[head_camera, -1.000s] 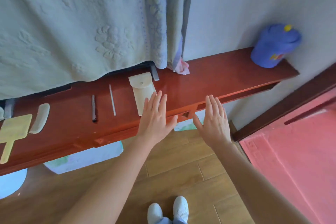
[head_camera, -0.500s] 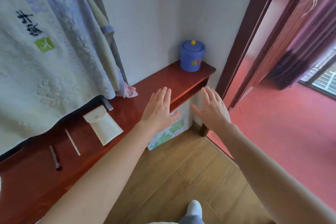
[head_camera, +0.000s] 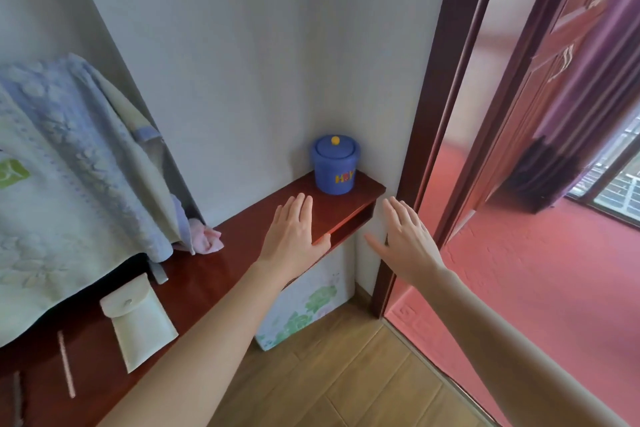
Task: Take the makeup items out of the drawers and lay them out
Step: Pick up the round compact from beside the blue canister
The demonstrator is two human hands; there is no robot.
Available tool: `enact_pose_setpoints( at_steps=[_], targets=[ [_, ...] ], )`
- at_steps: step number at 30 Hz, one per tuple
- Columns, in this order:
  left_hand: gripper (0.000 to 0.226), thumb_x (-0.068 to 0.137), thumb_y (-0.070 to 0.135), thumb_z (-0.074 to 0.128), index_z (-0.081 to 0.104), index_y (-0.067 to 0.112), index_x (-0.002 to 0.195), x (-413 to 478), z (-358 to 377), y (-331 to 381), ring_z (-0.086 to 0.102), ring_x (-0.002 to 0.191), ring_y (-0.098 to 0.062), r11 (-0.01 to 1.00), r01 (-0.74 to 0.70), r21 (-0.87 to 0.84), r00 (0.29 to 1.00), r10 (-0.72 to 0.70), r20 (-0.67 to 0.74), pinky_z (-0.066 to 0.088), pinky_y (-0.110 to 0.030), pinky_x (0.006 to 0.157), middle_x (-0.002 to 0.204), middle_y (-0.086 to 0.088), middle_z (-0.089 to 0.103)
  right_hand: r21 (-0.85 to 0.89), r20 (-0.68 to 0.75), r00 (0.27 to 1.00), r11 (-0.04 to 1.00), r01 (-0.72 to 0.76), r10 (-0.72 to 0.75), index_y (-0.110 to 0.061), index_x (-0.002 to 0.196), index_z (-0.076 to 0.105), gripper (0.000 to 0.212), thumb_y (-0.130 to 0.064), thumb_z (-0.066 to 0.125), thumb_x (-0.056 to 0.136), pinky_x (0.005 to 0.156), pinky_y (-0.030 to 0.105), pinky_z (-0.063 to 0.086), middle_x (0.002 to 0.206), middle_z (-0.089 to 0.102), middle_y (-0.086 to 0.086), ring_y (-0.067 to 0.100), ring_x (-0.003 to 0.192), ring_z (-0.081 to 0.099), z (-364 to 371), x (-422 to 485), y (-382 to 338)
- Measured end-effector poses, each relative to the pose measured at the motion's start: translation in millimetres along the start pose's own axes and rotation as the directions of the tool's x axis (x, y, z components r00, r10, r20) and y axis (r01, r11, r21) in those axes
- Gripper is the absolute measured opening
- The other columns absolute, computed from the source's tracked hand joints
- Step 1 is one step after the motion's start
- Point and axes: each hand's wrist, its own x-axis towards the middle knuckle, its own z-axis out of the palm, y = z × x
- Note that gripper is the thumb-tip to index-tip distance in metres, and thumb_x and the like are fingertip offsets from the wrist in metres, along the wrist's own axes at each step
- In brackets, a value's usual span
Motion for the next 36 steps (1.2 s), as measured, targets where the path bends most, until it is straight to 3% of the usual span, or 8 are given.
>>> enact_pose_setpoints(
  at_steps=[6, 18, 28, 36],
  targets=[
    [0.081, 0.087, 0.046, 0.05, 0.019, 0.001, 0.147, 36.6, 6.4, 10.2, 0.02, 0.142, -0.028, 0.997, 0.066, 0.038, 0.998, -0.065, -0.014, 0.02, -0.042, 0.117, 0.153, -0.016, 0.024, 0.018, 0.007, 0.998, 0.998, 0.064, -0.064, -0.007, 0.147, 0.021, 0.076, -0.049, 0.047, 0.09, 0.116, 0.032, 0.011, 0.155, 0.022, 0.009, 0.023, 0.144, 0.013, -7.5, 42.9, 31.3],
    [0.083, 0.085, 0.047, 0.055, 0.021, 0.002, 0.146, 92.9, 19.8, -22.7, 0.023, 0.14, -0.029, 0.987, 0.144, 0.069, 0.99, -0.144, -0.006, 0.019, -0.04, 0.117, 0.151, -0.015, 0.028, 0.053, 0.047, 0.993, 0.993, 0.104, -0.106, -0.006, 0.146, 0.022, 0.076, -0.048, 0.049, 0.09, 0.117, 0.035, 0.017, 0.153, 0.025, 0.01, 0.023, 0.143, 0.016, 20.5, 122.3, 48.9],
    [0.084, 0.086, 0.047, 0.054, 0.018, 0.002, 0.147, 181.4, 29.9, -70.6, 0.016, 0.143, -0.03, 0.992, 0.115, 0.045, 0.993, -0.116, 0.008, 0.012, -0.038, 0.117, 0.154, -0.015, 0.022, 0.043, 0.038, 0.998, 0.998, 0.055, -0.056, -0.008, 0.146, 0.021, 0.075, -0.05, 0.048, 0.09, 0.109, 0.035, 0.028, 0.153, 0.025, 0.007, 0.022, 0.141, 0.021, 35.6, 217.1, 37.3],
    [0.084, 0.086, 0.048, 0.054, 0.021, 0.0, 0.146, 235.1, 44.4, -91.7, 0.021, 0.141, -0.03, 0.999, 0.027, 0.031, 0.999, -0.028, 0.027, 0.013, -0.037, 0.116, 0.152, -0.016, 0.026, 0.049, 0.07, 0.997, 0.999, 0.022, -0.025, -0.008, 0.147, 0.019, 0.073, -0.046, 0.048, 0.091, 0.111, 0.033, 0.022, 0.153, 0.023, 0.007, 0.022, 0.14, 0.02, 58.1, 271.3, 23.2]
  ],
)
